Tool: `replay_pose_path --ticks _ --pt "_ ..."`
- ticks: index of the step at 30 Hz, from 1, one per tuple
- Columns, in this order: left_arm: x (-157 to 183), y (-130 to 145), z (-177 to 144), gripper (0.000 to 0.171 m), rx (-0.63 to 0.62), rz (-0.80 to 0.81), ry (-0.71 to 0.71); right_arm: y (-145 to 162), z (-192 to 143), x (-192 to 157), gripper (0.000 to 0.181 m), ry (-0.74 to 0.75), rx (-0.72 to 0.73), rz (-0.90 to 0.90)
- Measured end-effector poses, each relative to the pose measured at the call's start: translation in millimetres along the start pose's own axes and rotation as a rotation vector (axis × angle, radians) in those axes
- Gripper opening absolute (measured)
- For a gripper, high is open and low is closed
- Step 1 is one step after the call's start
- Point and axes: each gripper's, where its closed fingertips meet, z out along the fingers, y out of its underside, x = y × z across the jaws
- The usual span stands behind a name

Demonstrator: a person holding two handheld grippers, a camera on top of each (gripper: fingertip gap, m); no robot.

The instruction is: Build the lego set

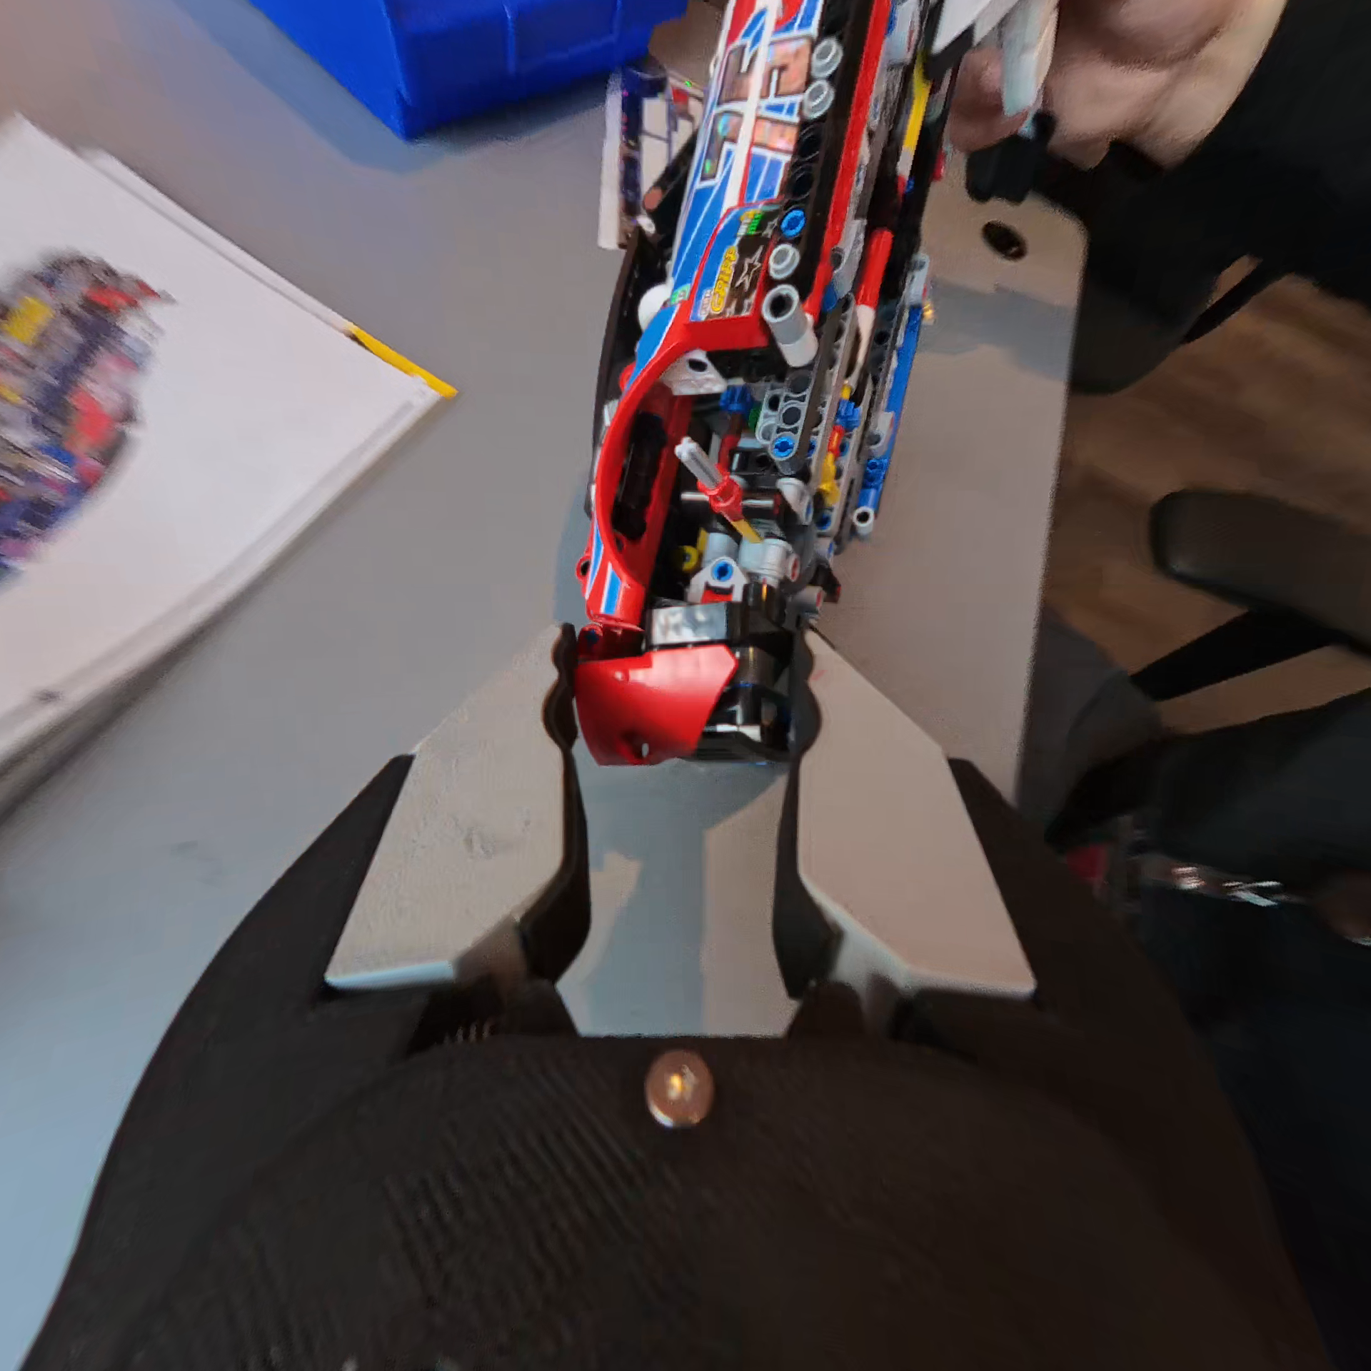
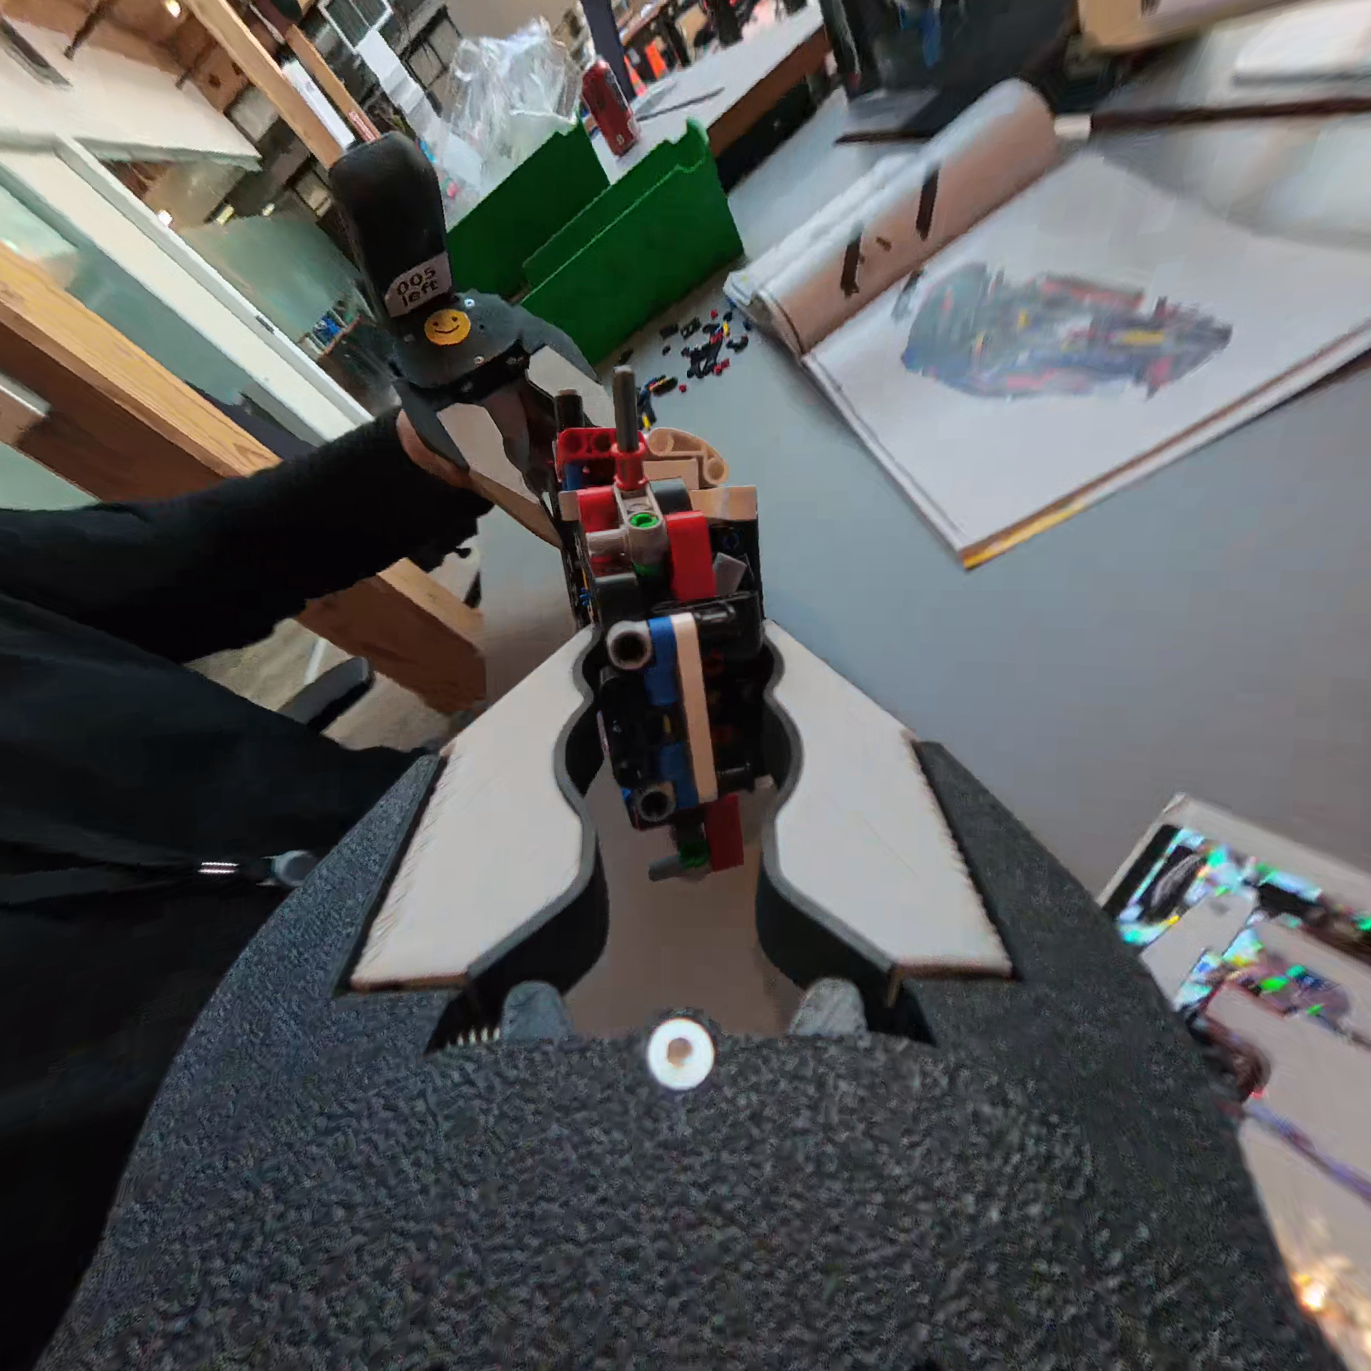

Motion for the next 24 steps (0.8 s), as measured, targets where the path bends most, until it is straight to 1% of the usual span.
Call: replay_pose_path --ticks 2,4,6,7,8,9,11,13,14,15,16,17,19,20,21,22,23,24 --pt "-15 -9 -10 0.054 -0.002 0.17 -0.104 -15 5 -8 0.04 0.063 0.043 -0.209" --pt "-32 -17 -18 0.054 0.024 0.419 -0.263 -21 11 -19 0.04 0.148 0.074 -0.47" --pt "-45 -18 -26 0.053 0.043 0.644 -0.422 -16 21 -31 0.039 0.245 0.073 -0.708" --pt "-49 -16 -28 0.052 0.044 0.746 -0.498 -10 27 -35 0.039 0.297 0.05 -0.802" --pt "-53 -12 -30 0.053 0.043 0.819 -0.571 -2 33 -38 0.04 0.35 0.017 -0.888" --pt "-55 -7 -30 0.053 0.049 0.858 -0.616 6 38 -41 0.039 0.416 -0.014 -0.983" --pt "-50 -1 -32 0.051 0.098 0.91 -0.663 21 45 -48 0.039 0.537 -0.08 -1.185" --pt "-42 6 -35 0.05 0.115 0.962 -0.685 35 49 -55 0.041 0.632 -0.126 -1.369" --pt "-34 8 -36 0.048 0.135 0.984 -0.677 42 50 -54 0.041 0.677 -0.147 -1.439" --pt "-27 10 -37 0.052 0.147 1.01 -0.678 48 51 -52 0.041 0.719 -0.161 -1.486" --pt "-22 14 -36 0.055 0.139 1.039 -0.683 55 51 -49 0.041 0.746 -0.177 -1.519" --pt "-19 19 -34 0.055 0.118 1.054 -0.679 63 52 -44 0.042 0.763 -0.198 -1.536" --pt "-14 28 -28 0.047 0.1 1.044 -0.663 82 57 -33 0.052 0.756 -0.284 -1.539" --pt "-13 28 -29 0.037 0.121 1.022 -0.671 90 60 -28 0.057 0.744 -0.327 -1.555" --pt "-10 26 -30 0.038 0.142 0.998 -0.67 97 61 -21 0.065 0.746 -0.365 -1.559" --pt "-8 25 -30 0.049 0.148 0.972 -0.662 104 61 -17 0.07 0.727 -0.407 -1.55" --pt "-9 27 -28 0.056 0.127 0.936 -0.65 108 61 -15 0.065 0.699 -0.434 -1.542" --pt "-9 30 -26 0.057 0.101 0.899 -0.642 109 58 -13 0.066 0.691 -0.45 -1.547"
